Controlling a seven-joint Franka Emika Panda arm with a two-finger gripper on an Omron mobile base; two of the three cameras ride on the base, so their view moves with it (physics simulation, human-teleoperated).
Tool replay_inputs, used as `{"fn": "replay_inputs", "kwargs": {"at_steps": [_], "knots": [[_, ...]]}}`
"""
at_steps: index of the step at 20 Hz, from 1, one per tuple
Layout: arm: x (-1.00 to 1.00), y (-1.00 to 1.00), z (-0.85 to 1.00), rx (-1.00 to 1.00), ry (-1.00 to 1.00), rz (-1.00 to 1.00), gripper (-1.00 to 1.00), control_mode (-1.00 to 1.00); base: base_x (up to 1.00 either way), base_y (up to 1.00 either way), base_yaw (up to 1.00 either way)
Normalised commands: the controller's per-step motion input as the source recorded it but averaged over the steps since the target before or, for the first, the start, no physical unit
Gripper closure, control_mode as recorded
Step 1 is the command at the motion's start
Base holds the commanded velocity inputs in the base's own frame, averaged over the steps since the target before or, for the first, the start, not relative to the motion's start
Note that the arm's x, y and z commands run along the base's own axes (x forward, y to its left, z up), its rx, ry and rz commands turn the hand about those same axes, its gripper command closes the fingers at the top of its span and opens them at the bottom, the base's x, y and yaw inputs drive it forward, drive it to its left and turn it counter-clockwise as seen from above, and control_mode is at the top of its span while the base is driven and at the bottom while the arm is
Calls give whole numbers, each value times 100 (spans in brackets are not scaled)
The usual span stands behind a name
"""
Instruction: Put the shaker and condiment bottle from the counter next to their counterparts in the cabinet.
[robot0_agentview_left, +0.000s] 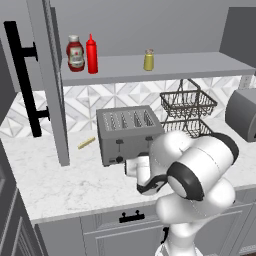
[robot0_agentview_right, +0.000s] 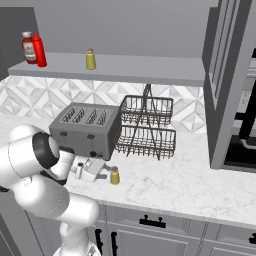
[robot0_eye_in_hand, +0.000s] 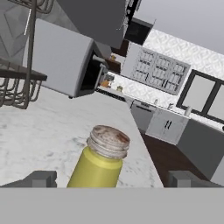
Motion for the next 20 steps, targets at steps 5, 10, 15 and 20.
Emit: {"fn": "replay_inputs", "kwargs": {"at_steps": [5, 10, 15, 20], "knots": [[9, 0, 0, 0, 0, 0, -100, -100, 0, 0, 0], [0, 0, 0, 0, -1, 0, -100, -100, 0, 0, 0], [0, -1, -1, 0, -1, 0, -100, -100, 0, 0, 0], [0, -15, 0, 0, 0, 0, -100, -100, 0, 0, 0]]}}
